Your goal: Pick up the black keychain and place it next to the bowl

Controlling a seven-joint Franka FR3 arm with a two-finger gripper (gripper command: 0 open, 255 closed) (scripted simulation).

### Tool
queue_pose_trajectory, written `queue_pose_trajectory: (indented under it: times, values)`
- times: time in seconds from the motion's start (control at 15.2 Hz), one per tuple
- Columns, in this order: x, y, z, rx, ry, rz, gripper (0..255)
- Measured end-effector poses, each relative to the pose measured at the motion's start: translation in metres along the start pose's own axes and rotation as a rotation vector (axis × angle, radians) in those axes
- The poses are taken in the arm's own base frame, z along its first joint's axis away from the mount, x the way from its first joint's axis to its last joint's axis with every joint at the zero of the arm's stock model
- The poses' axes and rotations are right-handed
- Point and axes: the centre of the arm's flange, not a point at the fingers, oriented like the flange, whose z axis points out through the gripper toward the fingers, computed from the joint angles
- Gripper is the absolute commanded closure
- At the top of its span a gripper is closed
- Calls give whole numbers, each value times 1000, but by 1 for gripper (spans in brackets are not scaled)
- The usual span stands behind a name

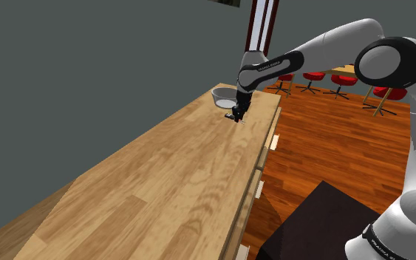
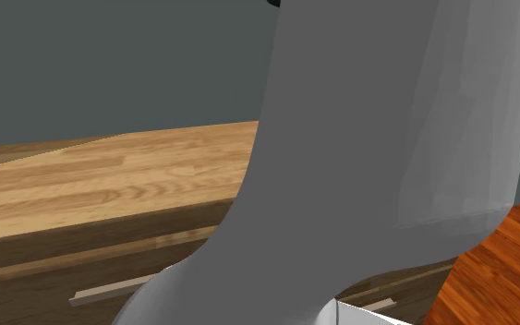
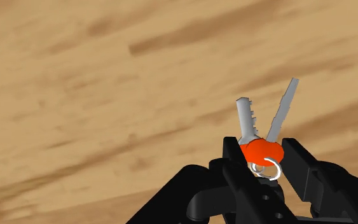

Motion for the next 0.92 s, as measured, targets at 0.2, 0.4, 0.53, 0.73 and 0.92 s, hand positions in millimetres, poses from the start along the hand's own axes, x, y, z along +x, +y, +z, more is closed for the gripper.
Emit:
queue_pose_trajectory:
  times: [0.2,0.4,0.53,0.73,0.92]
  values:
    - [0,0,0,0,0,0,0]
    - [0,0,0,0,0,0,0]
    - [0,0,0,0,0,0,0]
    - [-2,1,-17,0,0,0,0]
    - [1,0,-45,0,1,0,0]
